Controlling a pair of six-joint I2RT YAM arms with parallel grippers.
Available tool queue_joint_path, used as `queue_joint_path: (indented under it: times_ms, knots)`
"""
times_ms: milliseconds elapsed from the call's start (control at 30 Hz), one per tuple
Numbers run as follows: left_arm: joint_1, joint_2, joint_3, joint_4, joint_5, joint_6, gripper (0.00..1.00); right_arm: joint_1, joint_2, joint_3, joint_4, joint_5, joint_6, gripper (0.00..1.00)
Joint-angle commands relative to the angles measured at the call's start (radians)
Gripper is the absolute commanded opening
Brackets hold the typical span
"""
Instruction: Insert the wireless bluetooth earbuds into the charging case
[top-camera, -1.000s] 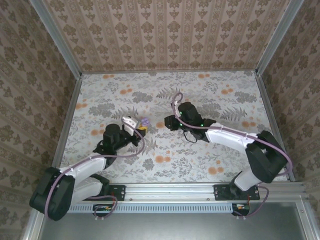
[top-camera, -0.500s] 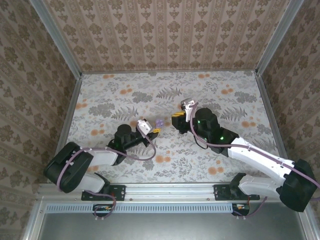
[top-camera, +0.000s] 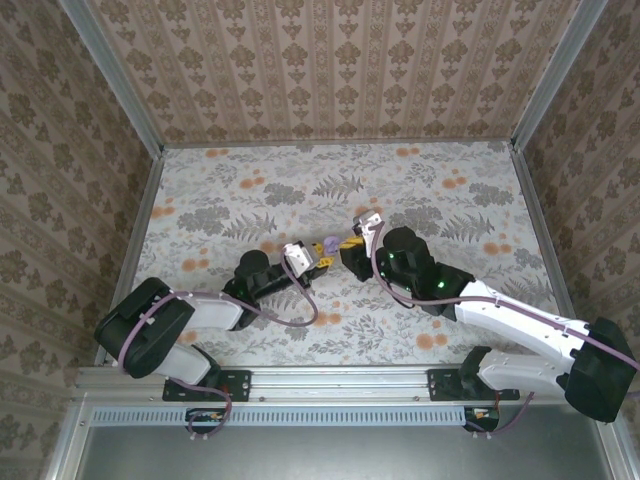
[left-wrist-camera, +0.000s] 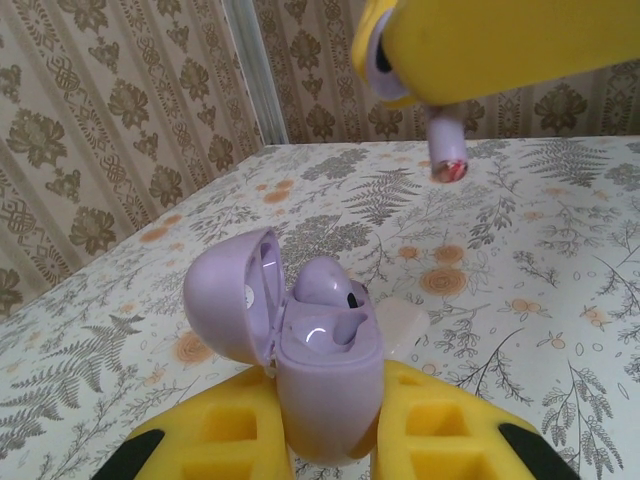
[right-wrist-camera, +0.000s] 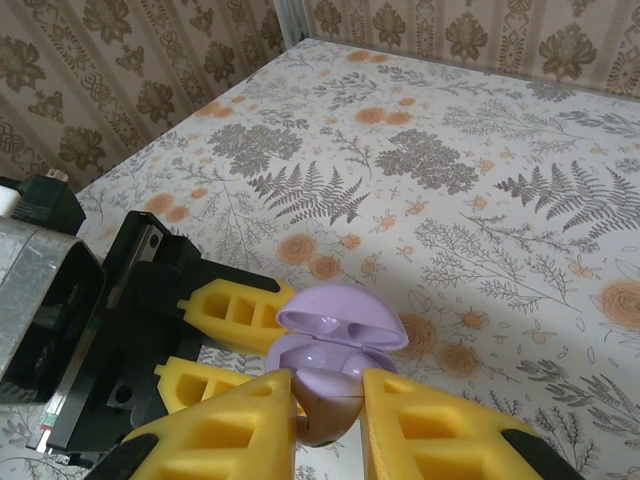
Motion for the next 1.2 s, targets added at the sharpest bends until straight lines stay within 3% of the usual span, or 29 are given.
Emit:
queue_joint_path:
  times_ms: [0, 1167]
  knots:
    - [-0.015, -0.009, 0.025, 0.041, 0.015, 0.039, 0.02, 0.013, 0.006, -0.002, 0.02, 0.03, -0.024, 0.22]
    - [-0.032, -0.073, 0.029, -0.038, -0.011, 0.058, 0.02, 0.04, 0.067, 0.05, 0.059, 0.076, -0.057, 0.22]
